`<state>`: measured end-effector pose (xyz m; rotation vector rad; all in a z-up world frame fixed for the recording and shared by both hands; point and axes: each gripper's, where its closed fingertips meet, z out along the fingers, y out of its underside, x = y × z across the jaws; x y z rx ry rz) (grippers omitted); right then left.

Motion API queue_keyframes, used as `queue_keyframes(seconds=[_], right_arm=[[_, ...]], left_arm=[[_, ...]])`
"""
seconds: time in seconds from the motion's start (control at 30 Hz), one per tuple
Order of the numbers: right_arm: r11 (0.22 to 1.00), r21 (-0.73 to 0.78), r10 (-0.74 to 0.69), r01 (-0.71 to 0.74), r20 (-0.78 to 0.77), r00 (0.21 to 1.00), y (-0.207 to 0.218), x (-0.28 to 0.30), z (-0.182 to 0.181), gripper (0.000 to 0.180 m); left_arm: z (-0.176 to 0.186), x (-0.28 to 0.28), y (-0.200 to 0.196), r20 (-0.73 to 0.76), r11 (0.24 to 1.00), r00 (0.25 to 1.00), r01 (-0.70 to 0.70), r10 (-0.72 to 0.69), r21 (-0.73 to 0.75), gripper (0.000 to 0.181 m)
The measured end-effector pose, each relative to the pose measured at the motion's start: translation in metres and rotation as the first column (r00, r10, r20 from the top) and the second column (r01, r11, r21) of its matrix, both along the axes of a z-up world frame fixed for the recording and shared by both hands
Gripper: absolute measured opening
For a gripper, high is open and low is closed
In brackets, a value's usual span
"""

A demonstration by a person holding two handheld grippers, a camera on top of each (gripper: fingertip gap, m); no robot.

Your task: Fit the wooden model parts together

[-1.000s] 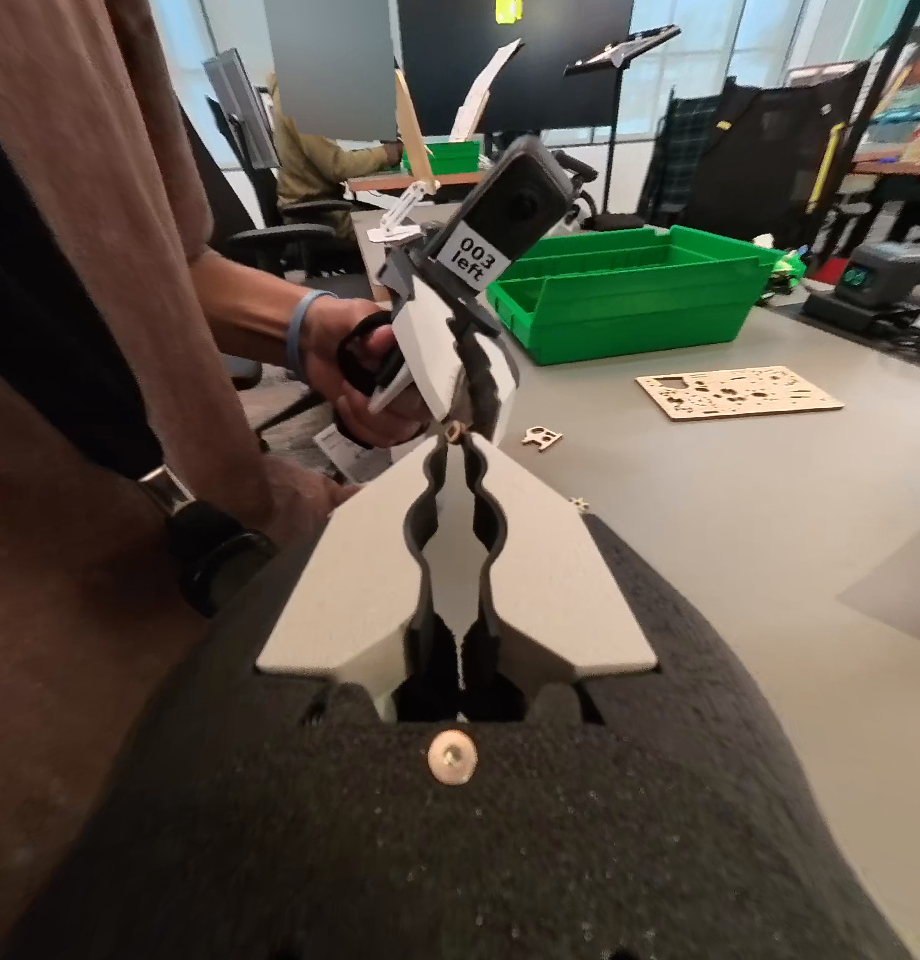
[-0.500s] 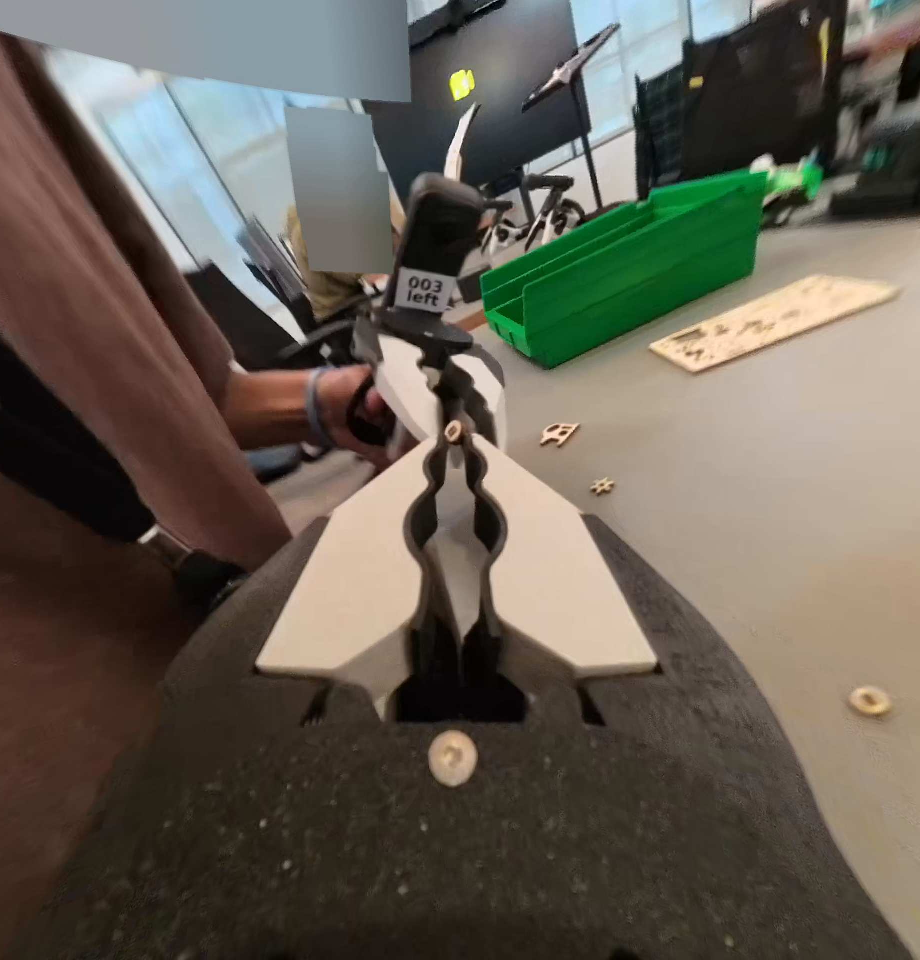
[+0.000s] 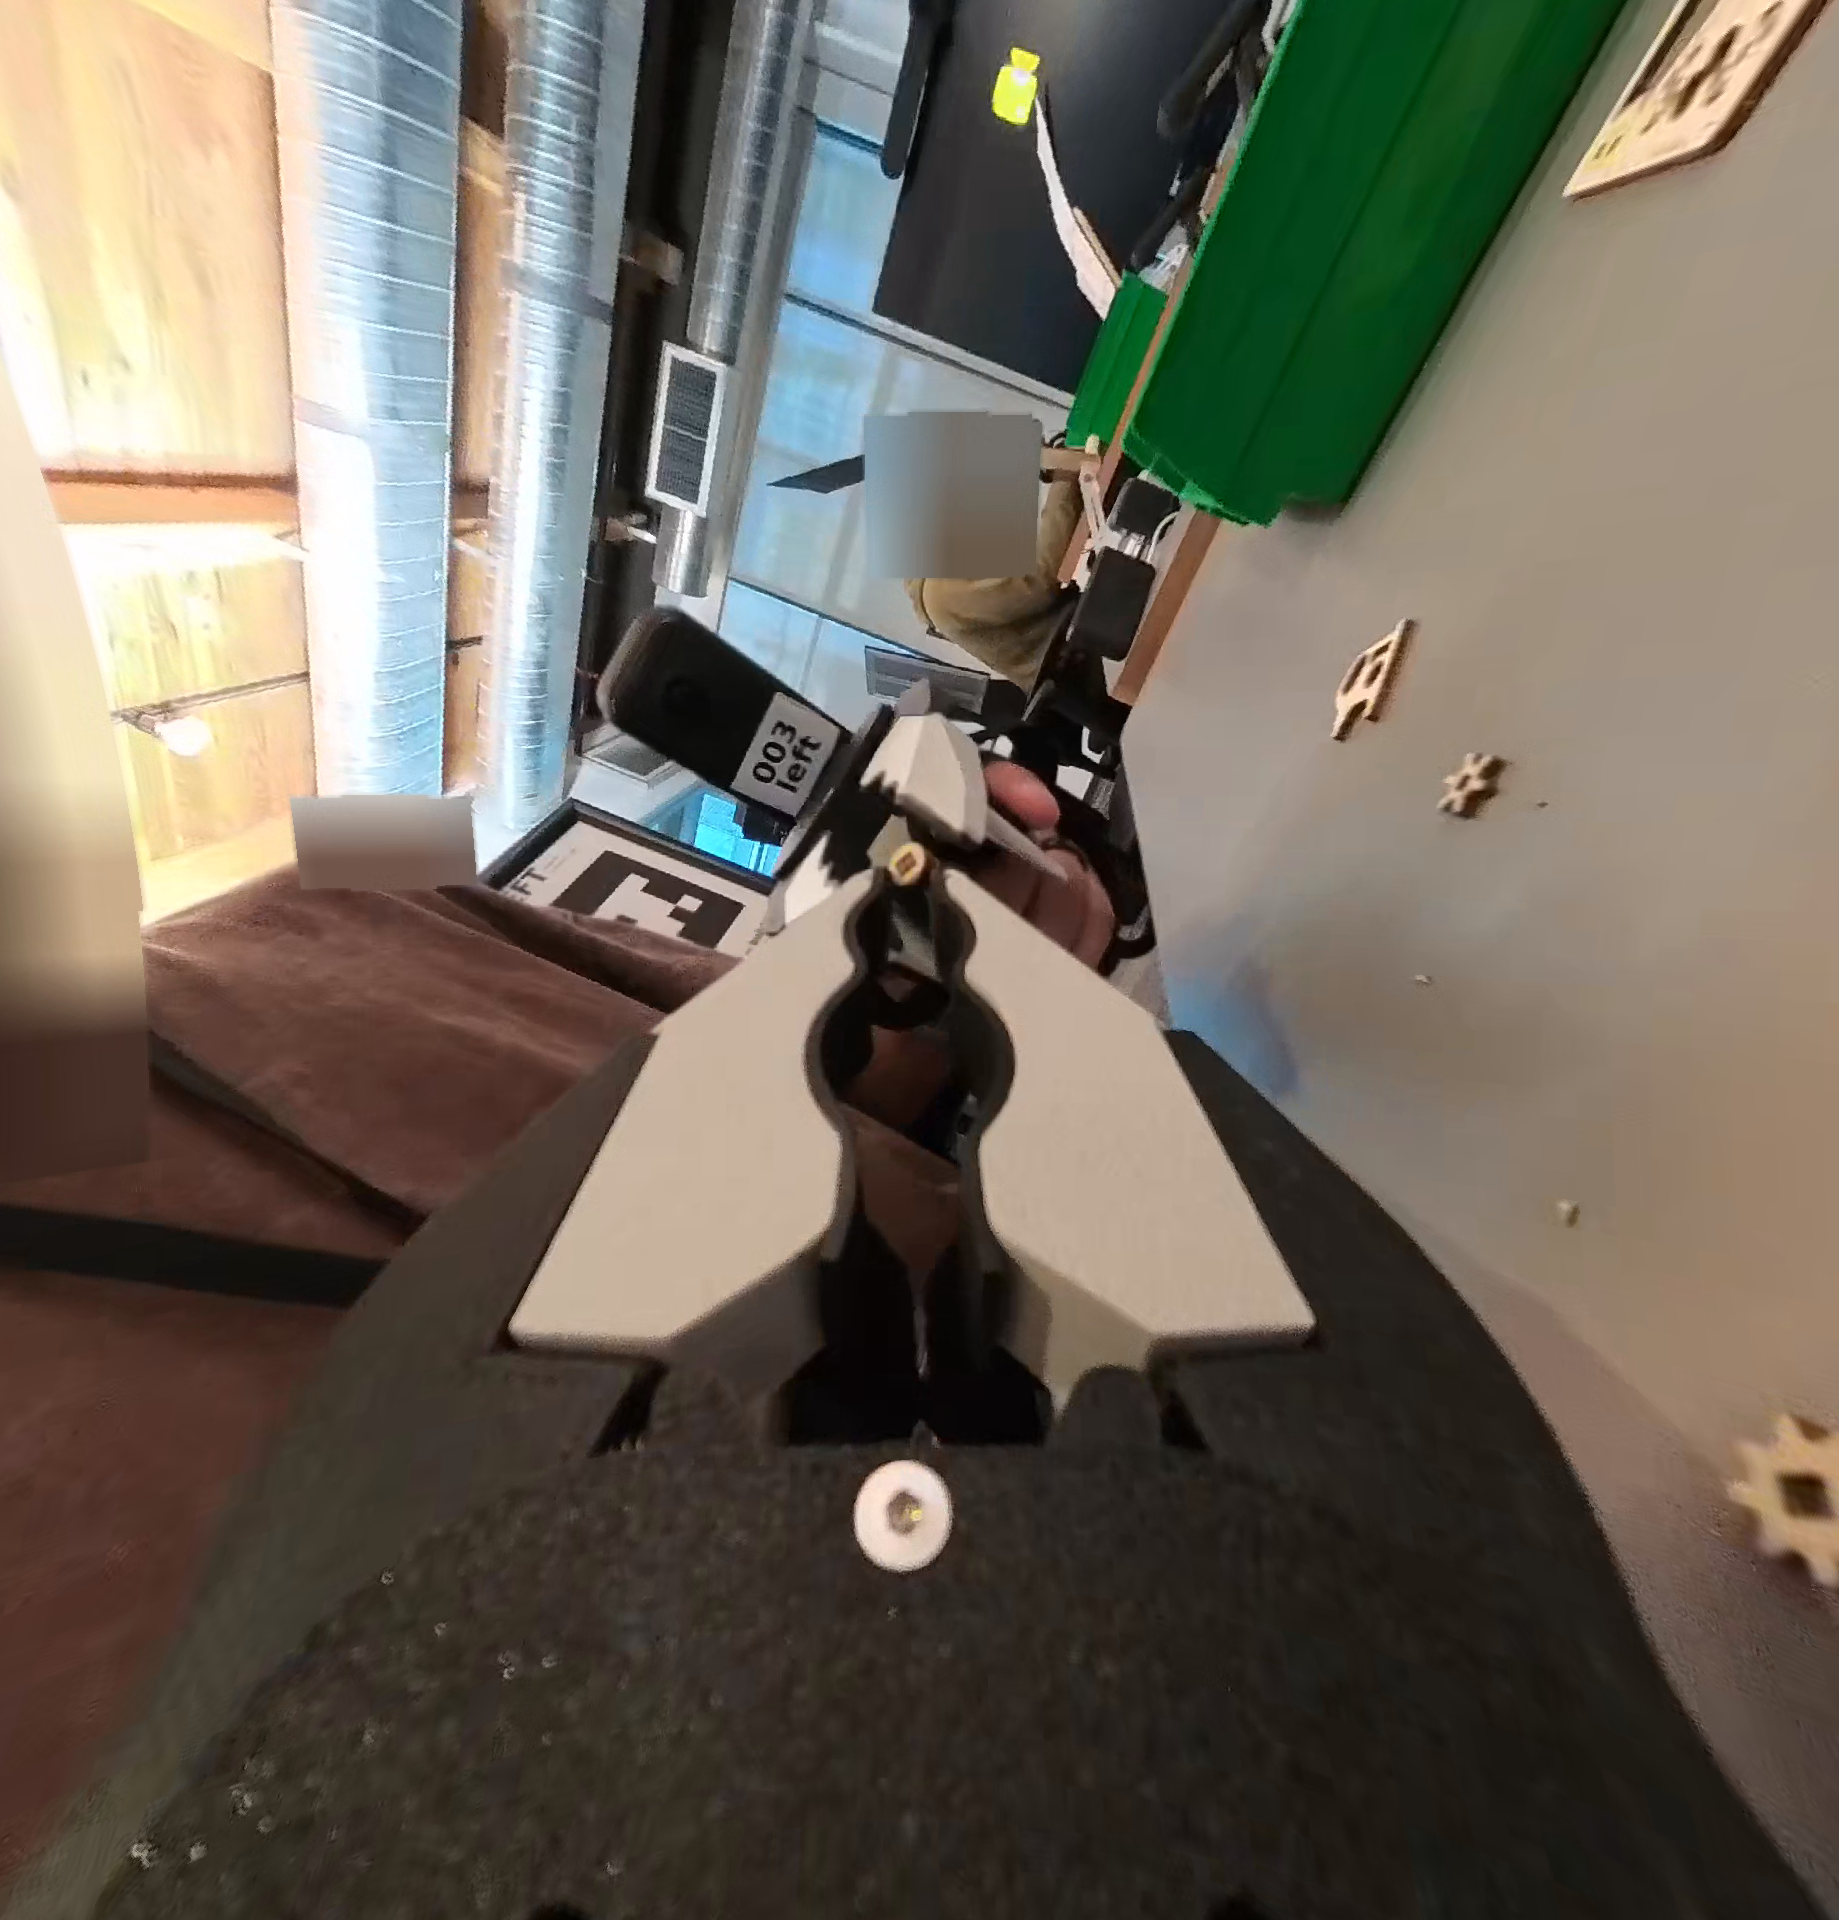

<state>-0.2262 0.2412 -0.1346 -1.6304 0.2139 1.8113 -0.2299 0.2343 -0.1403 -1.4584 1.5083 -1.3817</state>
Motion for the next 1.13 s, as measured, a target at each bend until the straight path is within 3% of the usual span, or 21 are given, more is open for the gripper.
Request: queue_keyframes(seconds=[0.03,0.13,0.33,0.47,0.53,0.6,0.67,0.87,0.9,1.0,1.07,1.13], right_arm=[[1.0,0.006,0.001,-0.001,-0.002,1.0,-0.001,-0.002,0.002,0.007],[1.0,0.018,0.013,-0.013,-0.015,1.0,-0.003,-0.01,0.01,0.007],[0.997,0.066,0.057,-0.047,-0.159,0.986,-0.012,-0.021,0.055,0.007],[0.992,0.086,0.103,-0.091,-0.157,0.982,-0.024,-0.041,0.069,0.007],[0.991,0.105,0.097,-0.081,-0.159,0.983,-0.029,-0.045,0.078,0.007],[0.99,0.121,0.09,-0.079,-0.089,0.992,-0.035,-0.051,0.083,0.007],[0.984,0.156,0.082,-0.081,0.001,0.997,-0.044,-0.053,0.092,0.007],[0.97,0.231,0.012,-0.077,0.269,0.963,-0.061,-0.055,0.123,0.006],[0.966,0.248,0.004,-0.075,0.275,0.961,-0.064,-0.058,0.131,0.006],[0.957,0.279,0.009,-0.075,0.231,0.973,-0.072,-0.071,0.152,0.006],[0.954,0.294,0.02,-0.063,0.149,0.989,-0.075,-0.08,0.161,0.007],[0.954,0.29,0.066,-0.073,0.036,0.997,-0.078,-0.087,0.168,0.006]], left_arm=[[0.002,-0.001,0.0,0.006,1.0,1.0,-0.007,0.007,-0.015,0.021],[0.006,-0.003,0.001,-0.002,1.0,1.0,-0.026,0.026,0.001,0.012],[0.047,-0.012,-0.009,0.156,0.977,0.986,-0.087,0.057,0.194,0.003],[0.073,-0.023,-0.022,0.301,0.962,0.951,-0.151,0.078,0.229,0.012],[0.079,-0.026,-0.03,0.311,0.964,0.948,-0.142,0.066,0.226,0.025],[0.084,-0.028,-0.037,0.299,0.961,0.952,-0.144,0.069,0.235,0.044],[0.093,-0.032,-0.039,0.33,0.941,0.939,-0.194,0.096,0.277,0.049],[0.106,-0.043,-0.054,0.355,0.91,0.928,-0.237,0.109,0.341,0.035],[0.115,-0.047,-0.059,0.396,0.904,0.913,-0.251,0.102,0.346,0.026],[0.145,-0.064,-0.061,0.566,0.851,0.815,-0.38,0.123,0.362,0.0],[0.161,-0.077,-0.062,0.653,0.827,0.747,-0.444,0.128,0.345,0.0],[0.167,-0.082,-0.07,0.659,0.838,0.745,-0.422,0.104,0.345,0.008]])
